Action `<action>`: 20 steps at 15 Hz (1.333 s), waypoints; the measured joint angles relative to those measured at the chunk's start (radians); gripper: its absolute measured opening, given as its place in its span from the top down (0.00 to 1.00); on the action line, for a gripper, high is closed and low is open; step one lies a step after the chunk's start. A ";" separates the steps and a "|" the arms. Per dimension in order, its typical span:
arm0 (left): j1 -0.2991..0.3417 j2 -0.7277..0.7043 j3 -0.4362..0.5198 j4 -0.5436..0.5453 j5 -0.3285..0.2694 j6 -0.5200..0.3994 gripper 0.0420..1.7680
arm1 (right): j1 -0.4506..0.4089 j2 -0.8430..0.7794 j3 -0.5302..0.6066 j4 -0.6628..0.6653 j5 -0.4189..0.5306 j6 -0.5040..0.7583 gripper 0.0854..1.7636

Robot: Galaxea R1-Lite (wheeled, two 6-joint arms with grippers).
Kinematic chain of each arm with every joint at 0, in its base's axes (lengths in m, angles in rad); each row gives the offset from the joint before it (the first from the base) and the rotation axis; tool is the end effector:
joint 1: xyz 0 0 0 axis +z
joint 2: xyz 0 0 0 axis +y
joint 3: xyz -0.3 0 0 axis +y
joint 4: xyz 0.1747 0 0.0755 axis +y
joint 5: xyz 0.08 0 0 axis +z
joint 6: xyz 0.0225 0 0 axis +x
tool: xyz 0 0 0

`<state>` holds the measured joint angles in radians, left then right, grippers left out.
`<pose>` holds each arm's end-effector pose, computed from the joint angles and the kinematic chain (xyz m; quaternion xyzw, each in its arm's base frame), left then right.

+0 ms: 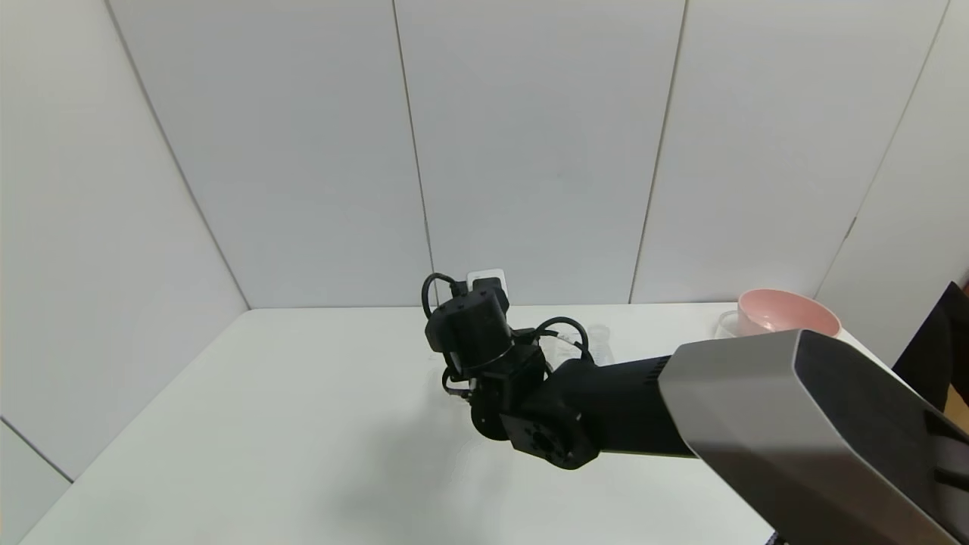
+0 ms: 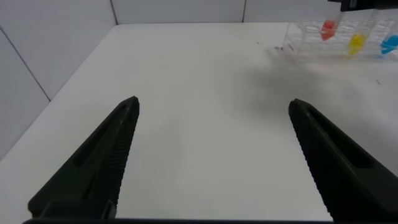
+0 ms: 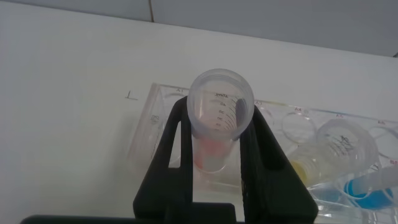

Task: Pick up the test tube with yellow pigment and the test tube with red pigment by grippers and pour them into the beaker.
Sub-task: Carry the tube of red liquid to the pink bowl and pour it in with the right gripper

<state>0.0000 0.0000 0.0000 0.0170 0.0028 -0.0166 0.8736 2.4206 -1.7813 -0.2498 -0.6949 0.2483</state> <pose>-0.0228 0.0001 0.0738 -0.0083 0.0085 0.0015 0.9999 0.3325 0.3745 0.1175 -0.0146 0.1468 0.0699 0.9866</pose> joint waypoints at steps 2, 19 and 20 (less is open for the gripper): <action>0.000 0.000 0.000 0.000 0.000 0.000 0.03 | -0.001 -0.034 -0.003 0.001 0.002 -0.016 0.76; 0.000 0.000 0.000 0.000 0.000 0.000 0.03 | 0.011 -0.534 0.622 0.042 0.312 -0.070 0.76; 0.000 0.000 0.000 0.000 0.000 0.000 0.03 | -0.008 -0.580 0.676 0.044 0.369 -0.090 0.76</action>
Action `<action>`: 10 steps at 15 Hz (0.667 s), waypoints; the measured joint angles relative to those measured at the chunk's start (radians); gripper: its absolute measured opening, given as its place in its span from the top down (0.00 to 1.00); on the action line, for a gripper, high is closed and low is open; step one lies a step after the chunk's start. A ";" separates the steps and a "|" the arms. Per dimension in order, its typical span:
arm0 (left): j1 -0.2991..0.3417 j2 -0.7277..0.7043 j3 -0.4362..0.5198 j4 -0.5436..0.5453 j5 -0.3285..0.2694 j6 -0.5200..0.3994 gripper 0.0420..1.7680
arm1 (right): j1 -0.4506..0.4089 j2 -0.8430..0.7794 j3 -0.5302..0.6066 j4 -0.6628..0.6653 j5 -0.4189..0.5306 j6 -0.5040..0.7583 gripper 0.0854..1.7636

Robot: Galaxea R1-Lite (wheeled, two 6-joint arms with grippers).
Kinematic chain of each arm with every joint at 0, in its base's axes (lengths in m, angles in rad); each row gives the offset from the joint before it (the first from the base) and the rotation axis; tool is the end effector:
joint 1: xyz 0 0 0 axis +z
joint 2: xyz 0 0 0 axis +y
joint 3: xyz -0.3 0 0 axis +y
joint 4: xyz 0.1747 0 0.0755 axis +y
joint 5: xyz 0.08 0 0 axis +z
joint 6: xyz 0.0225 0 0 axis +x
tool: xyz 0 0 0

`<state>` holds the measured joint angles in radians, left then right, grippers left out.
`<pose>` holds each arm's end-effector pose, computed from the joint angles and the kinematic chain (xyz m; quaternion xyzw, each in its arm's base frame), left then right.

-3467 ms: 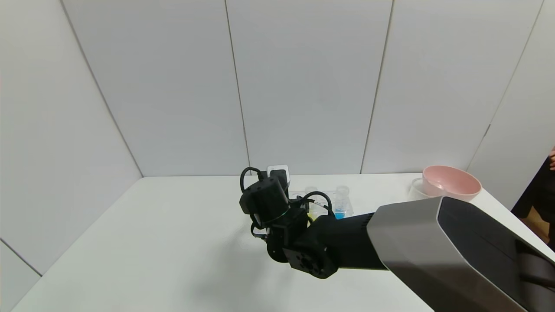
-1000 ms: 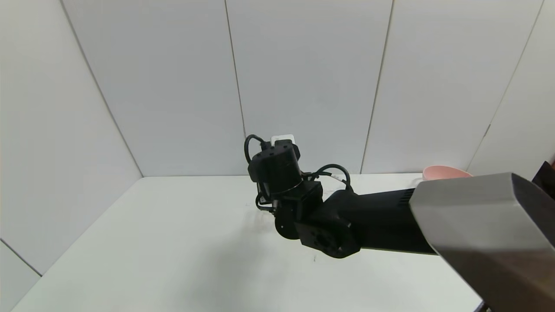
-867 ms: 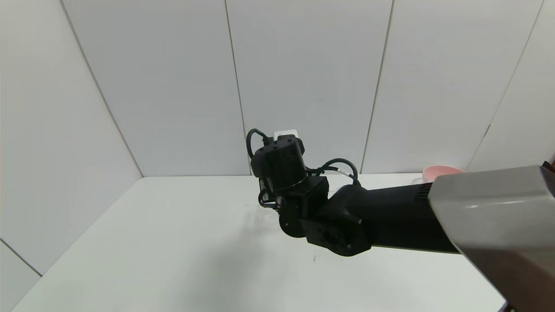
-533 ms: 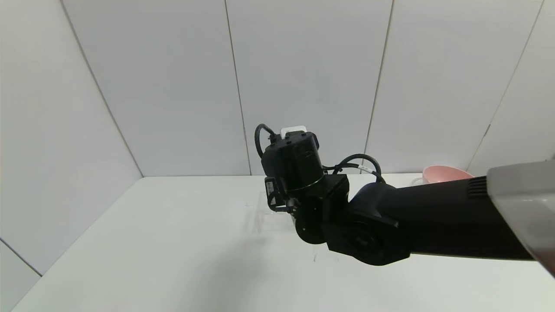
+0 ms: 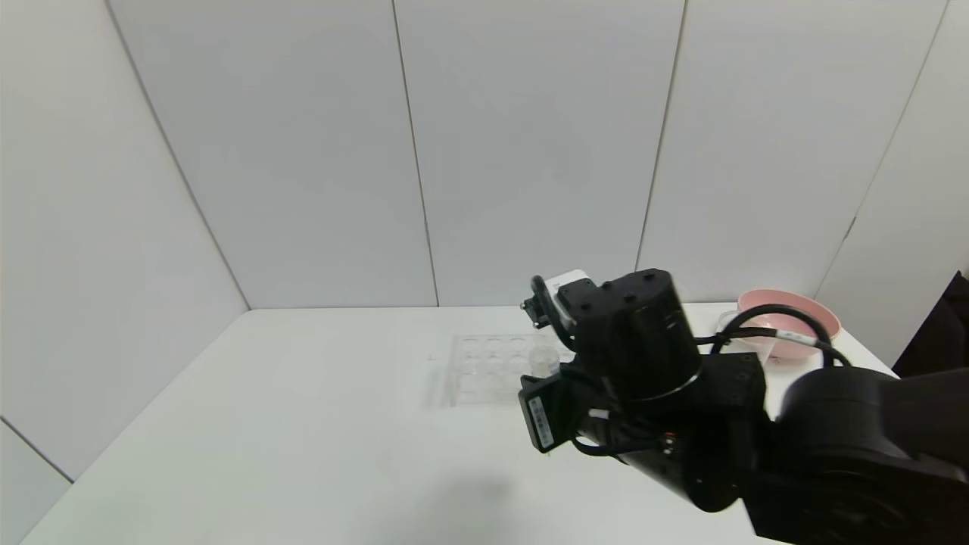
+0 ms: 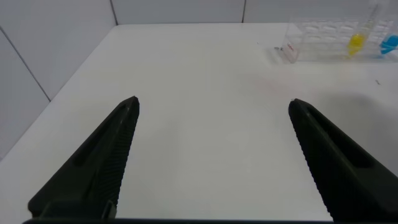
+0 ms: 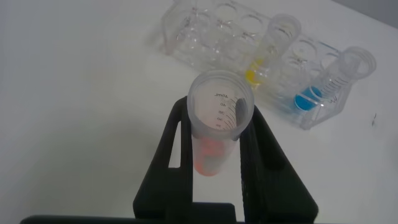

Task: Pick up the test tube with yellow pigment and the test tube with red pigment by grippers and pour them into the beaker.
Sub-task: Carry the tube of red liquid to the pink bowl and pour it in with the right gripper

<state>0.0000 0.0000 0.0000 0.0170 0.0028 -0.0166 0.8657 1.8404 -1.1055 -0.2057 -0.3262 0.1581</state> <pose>-0.0228 0.0001 0.0738 -0.0083 0.0085 0.0015 0.9999 0.2308 0.2600 0.1769 -0.0729 0.2361 0.2393 0.9390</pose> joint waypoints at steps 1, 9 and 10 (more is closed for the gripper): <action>0.000 0.000 0.000 0.000 0.000 0.000 0.03 | -0.029 -0.044 0.047 -0.001 0.051 -0.028 0.76; 0.000 0.000 0.000 0.000 0.000 0.000 0.03 | -0.478 -0.321 0.283 0.099 0.511 -0.360 0.76; 0.000 0.000 0.000 0.000 0.000 0.000 0.03 | -0.546 -0.337 0.286 0.122 0.563 -0.402 0.76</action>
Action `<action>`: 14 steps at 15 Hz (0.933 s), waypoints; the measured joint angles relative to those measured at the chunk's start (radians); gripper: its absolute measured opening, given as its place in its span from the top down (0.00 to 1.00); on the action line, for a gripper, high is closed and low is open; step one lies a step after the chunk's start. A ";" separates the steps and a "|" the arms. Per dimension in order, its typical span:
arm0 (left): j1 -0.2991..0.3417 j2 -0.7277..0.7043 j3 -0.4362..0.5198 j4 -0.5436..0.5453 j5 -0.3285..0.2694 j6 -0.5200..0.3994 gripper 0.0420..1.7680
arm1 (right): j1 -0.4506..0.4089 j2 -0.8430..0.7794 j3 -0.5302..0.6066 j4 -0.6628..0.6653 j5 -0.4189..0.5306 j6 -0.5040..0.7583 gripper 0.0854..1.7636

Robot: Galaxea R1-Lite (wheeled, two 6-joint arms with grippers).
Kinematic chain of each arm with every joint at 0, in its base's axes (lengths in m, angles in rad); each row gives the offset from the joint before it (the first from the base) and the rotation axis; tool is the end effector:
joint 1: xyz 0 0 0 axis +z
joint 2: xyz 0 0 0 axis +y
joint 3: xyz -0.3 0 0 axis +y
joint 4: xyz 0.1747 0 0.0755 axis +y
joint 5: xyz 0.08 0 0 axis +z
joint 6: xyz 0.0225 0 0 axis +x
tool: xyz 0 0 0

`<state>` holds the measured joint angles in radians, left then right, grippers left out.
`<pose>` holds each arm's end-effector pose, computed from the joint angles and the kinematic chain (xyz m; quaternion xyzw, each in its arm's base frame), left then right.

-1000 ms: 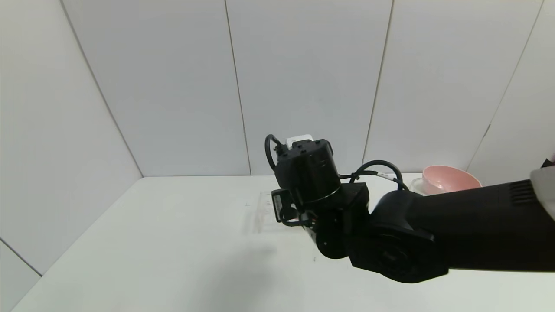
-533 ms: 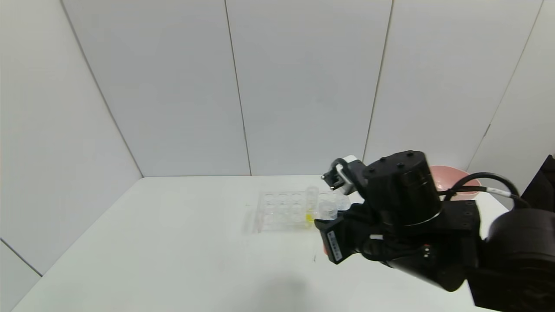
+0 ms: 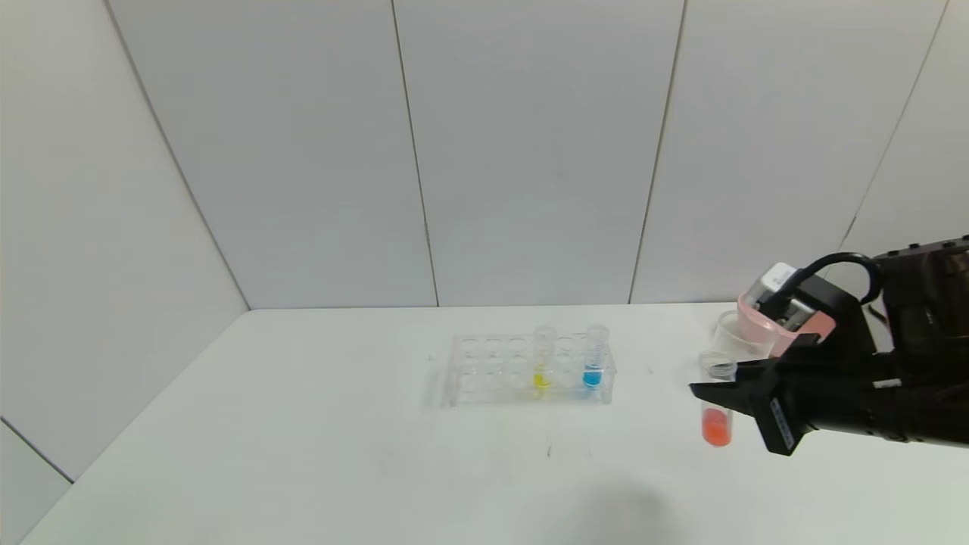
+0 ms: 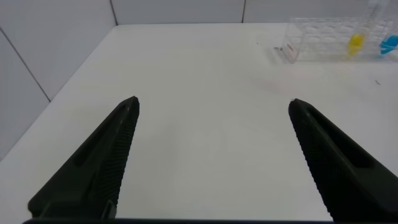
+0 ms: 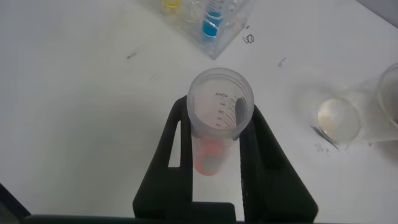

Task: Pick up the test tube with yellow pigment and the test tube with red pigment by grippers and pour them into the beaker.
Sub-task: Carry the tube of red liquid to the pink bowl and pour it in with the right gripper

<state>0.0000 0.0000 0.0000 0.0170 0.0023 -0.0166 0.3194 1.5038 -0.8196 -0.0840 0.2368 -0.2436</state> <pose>-0.0228 0.0001 0.0738 -0.0083 0.0085 0.0012 0.9999 0.2329 0.0826 0.1899 -0.1237 0.2613 0.2962 0.9103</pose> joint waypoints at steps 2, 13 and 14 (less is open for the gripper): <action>0.000 0.000 0.000 0.000 0.000 0.000 0.03 | -0.139 -0.016 -0.006 0.029 0.091 -0.098 0.76; 0.000 0.000 0.000 0.000 0.000 0.000 0.03 | -0.466 0.154 -0.386 0.386 0.129 -0.500 0.76; 0.000 0.000 0.000 0.000 0.000 0.000 0.03 | -0.485 0.176 -0.407 0.390 0.115 -0.556 0.76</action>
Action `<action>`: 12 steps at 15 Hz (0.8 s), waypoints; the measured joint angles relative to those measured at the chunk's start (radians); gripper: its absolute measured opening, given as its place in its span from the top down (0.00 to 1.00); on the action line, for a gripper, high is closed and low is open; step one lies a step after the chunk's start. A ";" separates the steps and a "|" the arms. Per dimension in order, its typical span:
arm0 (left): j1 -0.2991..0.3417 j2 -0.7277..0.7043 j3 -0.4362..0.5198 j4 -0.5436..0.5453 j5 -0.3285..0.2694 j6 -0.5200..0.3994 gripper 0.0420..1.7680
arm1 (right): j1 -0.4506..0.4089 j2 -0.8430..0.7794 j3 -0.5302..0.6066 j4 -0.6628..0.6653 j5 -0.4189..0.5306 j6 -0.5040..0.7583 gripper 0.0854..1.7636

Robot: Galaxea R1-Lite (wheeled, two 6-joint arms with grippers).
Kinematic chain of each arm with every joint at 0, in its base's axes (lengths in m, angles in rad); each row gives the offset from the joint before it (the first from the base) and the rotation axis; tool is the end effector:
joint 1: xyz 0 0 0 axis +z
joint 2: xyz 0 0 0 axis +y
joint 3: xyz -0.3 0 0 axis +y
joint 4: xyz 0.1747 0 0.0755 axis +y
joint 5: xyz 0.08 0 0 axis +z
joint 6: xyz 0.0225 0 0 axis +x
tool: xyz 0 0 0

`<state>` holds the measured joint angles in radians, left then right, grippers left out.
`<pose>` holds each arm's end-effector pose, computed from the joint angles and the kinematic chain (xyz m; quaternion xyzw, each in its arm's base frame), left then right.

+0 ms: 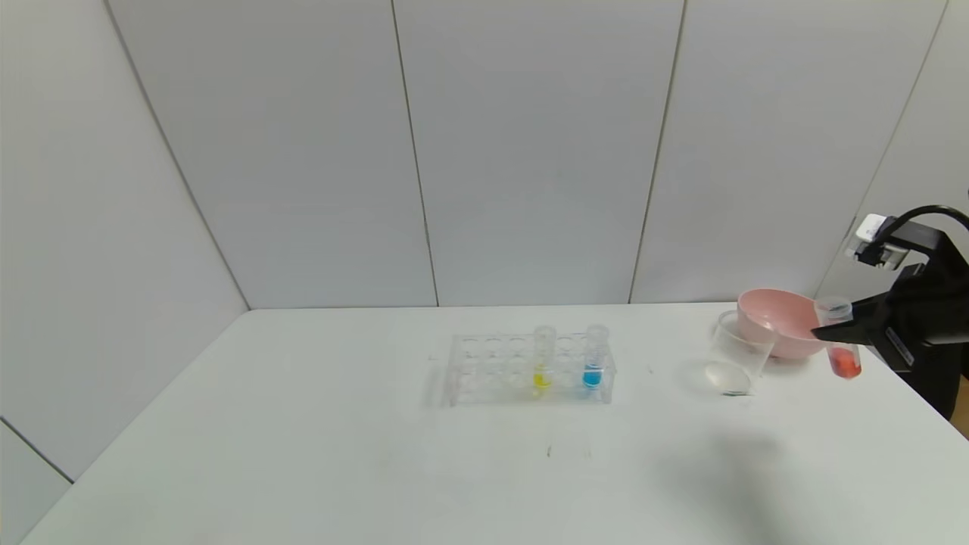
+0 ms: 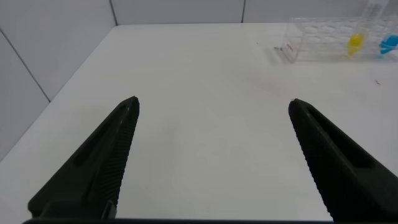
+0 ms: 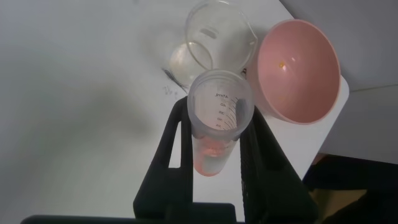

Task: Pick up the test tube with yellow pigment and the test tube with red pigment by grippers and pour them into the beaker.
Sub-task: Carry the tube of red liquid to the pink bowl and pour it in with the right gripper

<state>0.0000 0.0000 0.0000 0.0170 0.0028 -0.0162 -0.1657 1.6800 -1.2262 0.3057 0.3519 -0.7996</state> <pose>-0.0228 0.0001 0.0738 -0.0081 0.0085 0.0015 0.9999 0.2934 -0.0412 0.2199 -0.2726 0.2965 0.2190 0.8887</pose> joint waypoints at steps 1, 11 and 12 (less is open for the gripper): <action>0.000 0.000 0.000 0.000 0.000 0.000 0.03 | -0.013 0.023 -0.019 0.005 -0.012 -0.040 0.76; 0.000 0.000 0.000 0.000 0.000 0.000 0.03 | 0.051 0.195 -0.327 0.243 -0.146 -0.068 0.76; 0.000 0.000 0.000 0.000 0.000 0.000 0.03 | 0.054 0.210 -0.367 0.276 -0.159 -0.069 0.76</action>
<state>0.0000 0.0000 0.0000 0.0170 0.0028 -0.0166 -0.1115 1.8902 -1.5932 0.5813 0.1926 -0.8683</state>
